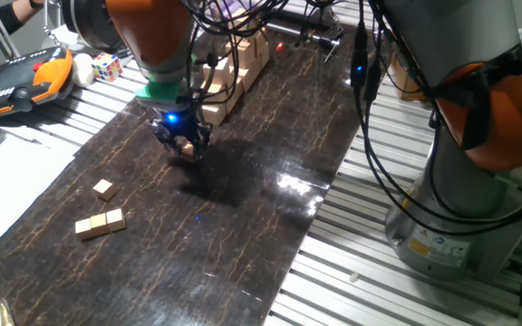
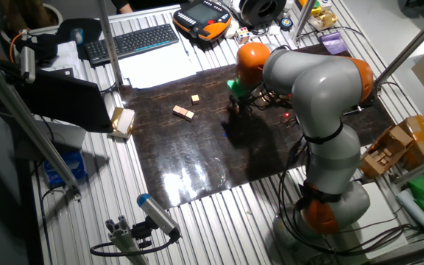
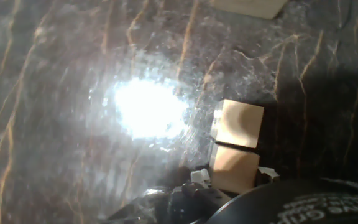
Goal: Stack the blocks into a pyramid shape
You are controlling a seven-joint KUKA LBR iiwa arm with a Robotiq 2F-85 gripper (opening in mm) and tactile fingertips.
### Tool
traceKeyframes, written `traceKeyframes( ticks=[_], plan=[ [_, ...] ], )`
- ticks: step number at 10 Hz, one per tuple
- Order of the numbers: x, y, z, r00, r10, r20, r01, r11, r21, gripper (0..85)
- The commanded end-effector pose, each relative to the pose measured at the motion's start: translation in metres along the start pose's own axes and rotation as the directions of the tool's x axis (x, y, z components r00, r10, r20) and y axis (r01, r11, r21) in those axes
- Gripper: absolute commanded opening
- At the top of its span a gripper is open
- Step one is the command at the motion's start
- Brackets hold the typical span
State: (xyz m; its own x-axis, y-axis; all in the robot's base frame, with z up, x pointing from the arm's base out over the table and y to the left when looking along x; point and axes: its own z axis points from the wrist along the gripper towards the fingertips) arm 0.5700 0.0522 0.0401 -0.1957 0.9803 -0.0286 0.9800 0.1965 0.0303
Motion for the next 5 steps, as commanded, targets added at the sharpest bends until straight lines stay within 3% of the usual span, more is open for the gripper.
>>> traceKeyframes(
  ticks=[1, 5],
  plan=[
    [-0.0001, 0.0000, 0.0001, 0.999, 0.040, 0.004, -0.040, 0.999, 0.000, 39.0],
    [-0.0021, 0.0005, -0.0011, 1.000, 0.026, -0.006, -0.026, 1.000, 0.002, 43.0]
  ],
)
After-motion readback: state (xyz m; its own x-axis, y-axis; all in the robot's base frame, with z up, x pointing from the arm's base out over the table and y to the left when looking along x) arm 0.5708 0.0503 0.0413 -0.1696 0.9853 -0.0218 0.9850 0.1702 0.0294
